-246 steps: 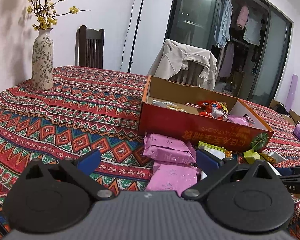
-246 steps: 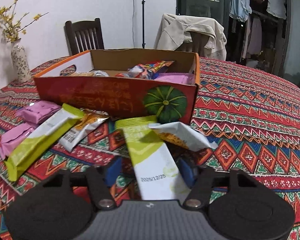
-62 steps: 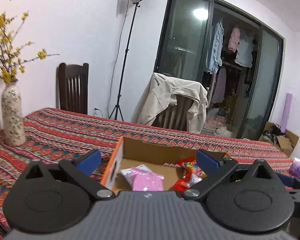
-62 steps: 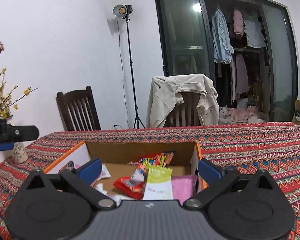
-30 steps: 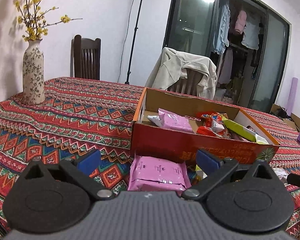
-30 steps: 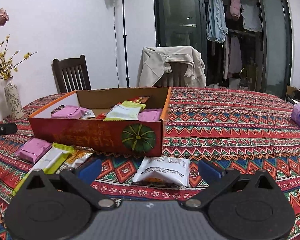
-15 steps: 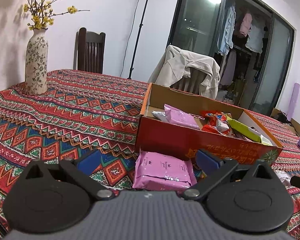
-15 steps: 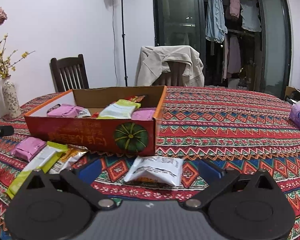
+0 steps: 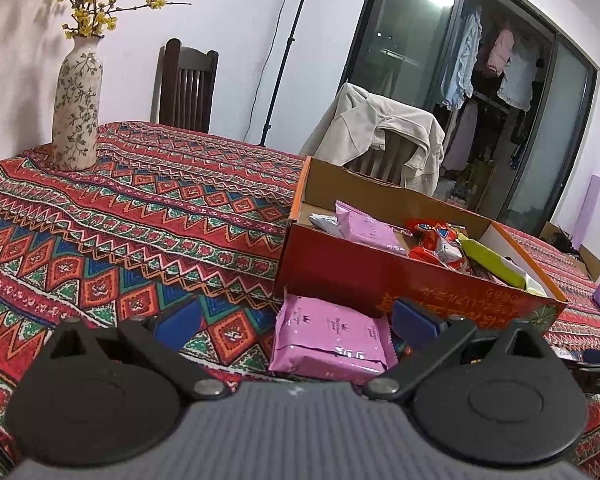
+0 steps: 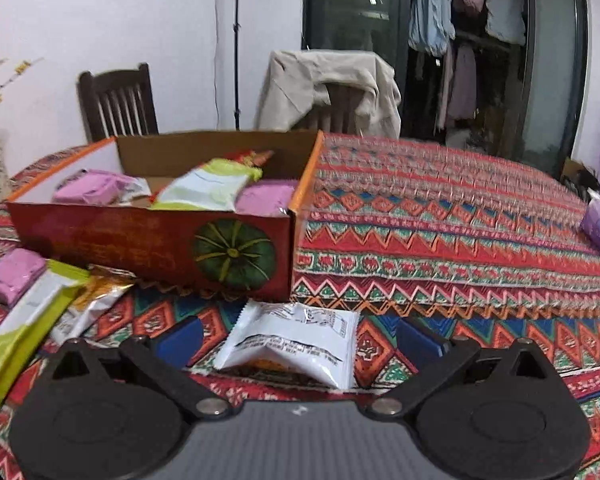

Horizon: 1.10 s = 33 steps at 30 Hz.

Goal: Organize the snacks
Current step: 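Grasp the white packet with right gripper while left gripper grasps the pink packet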

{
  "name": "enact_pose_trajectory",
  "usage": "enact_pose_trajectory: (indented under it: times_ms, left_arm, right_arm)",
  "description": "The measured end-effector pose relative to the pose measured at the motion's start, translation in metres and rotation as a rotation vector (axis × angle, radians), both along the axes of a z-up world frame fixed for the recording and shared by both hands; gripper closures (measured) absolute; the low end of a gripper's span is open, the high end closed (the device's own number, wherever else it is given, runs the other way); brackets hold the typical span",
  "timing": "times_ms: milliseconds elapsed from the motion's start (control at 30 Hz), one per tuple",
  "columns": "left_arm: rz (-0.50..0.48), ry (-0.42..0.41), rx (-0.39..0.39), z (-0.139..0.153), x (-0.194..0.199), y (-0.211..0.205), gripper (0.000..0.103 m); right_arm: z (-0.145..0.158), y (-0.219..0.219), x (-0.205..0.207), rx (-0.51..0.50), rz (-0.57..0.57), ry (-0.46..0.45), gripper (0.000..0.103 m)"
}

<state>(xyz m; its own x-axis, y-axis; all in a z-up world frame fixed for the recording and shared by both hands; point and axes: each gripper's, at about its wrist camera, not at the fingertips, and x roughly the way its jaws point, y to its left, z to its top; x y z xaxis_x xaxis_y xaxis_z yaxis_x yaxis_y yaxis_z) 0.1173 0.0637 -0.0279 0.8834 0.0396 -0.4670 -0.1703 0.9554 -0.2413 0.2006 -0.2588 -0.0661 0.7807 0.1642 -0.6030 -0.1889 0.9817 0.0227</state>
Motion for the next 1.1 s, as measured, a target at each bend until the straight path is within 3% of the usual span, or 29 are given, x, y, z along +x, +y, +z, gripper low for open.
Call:
enact_pose_trajectory:
  times_ms: [100,433,733,1100]
  left_arm:
    - [-0.003,0.009,-0.007,-0.001,0.001,0.001,0.000]
    - [0.003,0.011,-0.015,-0.002,0.001,0.001,0.000]
    - [0.021,0.026,-0.008,-0.002,0.004,0.001,0.000]
    - [-0.007,0.121,0.075,0.005,0.017,-0.018,0.000]
  right_arm:
    - [-0.012,0.002,0.010,0.006,-0.004,0.042,0.014]
    - [-0.012,0.005,0.002,0.008,0.008,-0.011,0.037]
    - [0.000,0.002,-0.019,0.023,0.017,-0.141,0.039]
    - [0.006,-0.007,-0.027,0.075,0.018,-0.184,0.039]
